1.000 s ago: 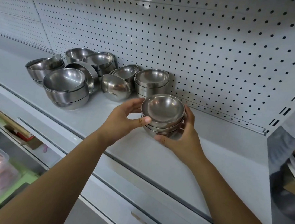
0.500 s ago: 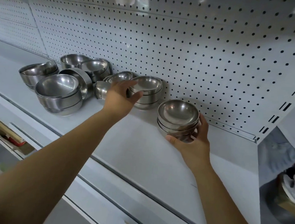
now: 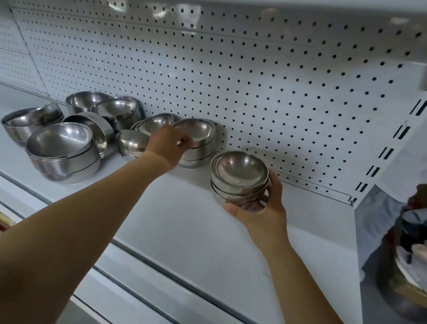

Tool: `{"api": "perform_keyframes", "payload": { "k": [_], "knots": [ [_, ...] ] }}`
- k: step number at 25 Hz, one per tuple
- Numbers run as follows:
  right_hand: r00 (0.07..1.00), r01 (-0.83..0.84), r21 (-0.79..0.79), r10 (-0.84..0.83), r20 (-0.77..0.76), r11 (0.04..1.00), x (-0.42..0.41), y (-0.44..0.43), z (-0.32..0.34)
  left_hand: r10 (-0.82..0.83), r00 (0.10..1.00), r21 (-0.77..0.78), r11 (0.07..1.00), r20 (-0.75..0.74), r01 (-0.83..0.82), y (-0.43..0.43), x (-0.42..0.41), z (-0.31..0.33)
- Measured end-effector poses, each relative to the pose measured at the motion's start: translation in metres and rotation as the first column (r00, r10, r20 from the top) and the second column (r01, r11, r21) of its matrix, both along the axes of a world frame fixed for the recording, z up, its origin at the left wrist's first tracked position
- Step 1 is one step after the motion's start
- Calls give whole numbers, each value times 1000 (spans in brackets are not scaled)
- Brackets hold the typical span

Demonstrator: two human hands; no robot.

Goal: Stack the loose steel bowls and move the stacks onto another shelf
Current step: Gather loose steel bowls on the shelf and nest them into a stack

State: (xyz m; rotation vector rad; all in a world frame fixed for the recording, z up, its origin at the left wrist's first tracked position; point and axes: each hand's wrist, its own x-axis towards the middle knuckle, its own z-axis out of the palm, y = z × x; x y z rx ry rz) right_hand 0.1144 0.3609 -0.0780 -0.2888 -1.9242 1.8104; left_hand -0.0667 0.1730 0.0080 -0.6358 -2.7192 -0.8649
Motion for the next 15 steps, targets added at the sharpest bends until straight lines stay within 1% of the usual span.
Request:
{"api": "perform_keyframes", "payload": {
  "k": [3, 7, 9, 12, 15],
  "knots": [
    [1000, 4, 20, -4, -2, 1000, -2, 0, -3, 9, 999, 67, 998, -41, -6, 2, -1, 5],
    [1000, 3, 35, -3, 14, 999, -2, 1, -5, 30, 991, 142, 990, -133, -11, 5, 9, 15],
    [1000, 1, 24, -2, 10, 1000, -3, 1, -4, -2, 985, 194, 980, -174, 36, 8, 20, 23],
    [1000, -11, -2, 11, -3, 1000, -4, 0, -2, -81, 970, 208, 970, -231, 130, 12, 40, 32],
    [1000, -25, -10, 25, -9, 1000, -4, 1, -3, -203, 940, 254, 927, -273, 274, 13, 63, 33]
  ]
}}
